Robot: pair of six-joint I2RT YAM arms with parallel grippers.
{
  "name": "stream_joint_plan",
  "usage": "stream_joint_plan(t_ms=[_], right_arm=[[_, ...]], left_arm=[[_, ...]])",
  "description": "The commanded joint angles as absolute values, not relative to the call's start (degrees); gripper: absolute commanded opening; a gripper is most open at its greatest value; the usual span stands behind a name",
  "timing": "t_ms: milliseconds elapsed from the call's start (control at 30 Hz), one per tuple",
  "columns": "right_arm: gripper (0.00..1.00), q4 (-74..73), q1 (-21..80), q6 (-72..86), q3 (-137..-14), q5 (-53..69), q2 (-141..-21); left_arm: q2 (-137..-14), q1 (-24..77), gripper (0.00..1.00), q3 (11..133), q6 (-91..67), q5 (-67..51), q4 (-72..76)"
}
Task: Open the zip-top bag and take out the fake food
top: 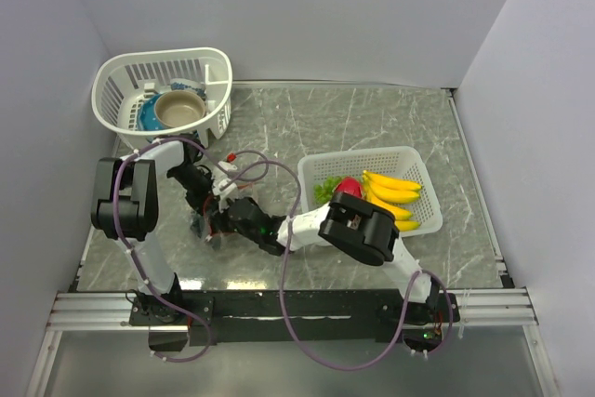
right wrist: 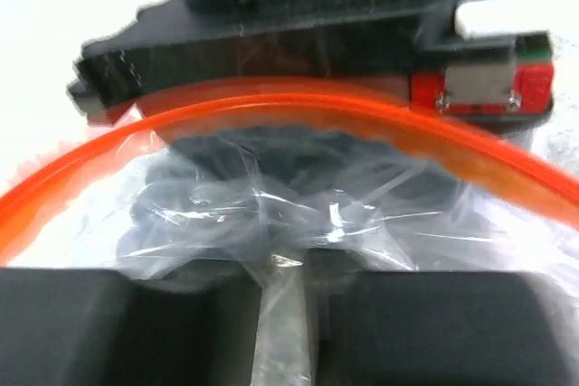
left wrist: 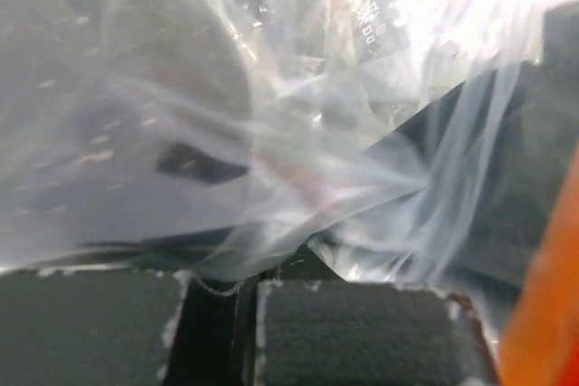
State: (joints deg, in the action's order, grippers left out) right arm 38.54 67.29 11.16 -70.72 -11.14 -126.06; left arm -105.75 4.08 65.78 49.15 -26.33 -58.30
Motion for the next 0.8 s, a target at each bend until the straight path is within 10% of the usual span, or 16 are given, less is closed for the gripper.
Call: stream_joint_plan(t_ms=[0,467,767], right_arm=[[0.12,38.0,66.4,13.4,-63.1,-11.3,-118.9],[0.06,37.6,70.6,18.5,-47.4,-14.9,-105.4],[0.28,36.2,72.0,19.0,-50.9,-16.3,-107.9]], left_arm=[[-107.1,4.0,0.01,63.8,49.1,-23.2,-52.3],[-94.4,-2.7,0.01,74.1,43.5,-24.0,-61.8],[-89.1,-2.7,0.01,83.4,45.2,-33.8,-77.1]])
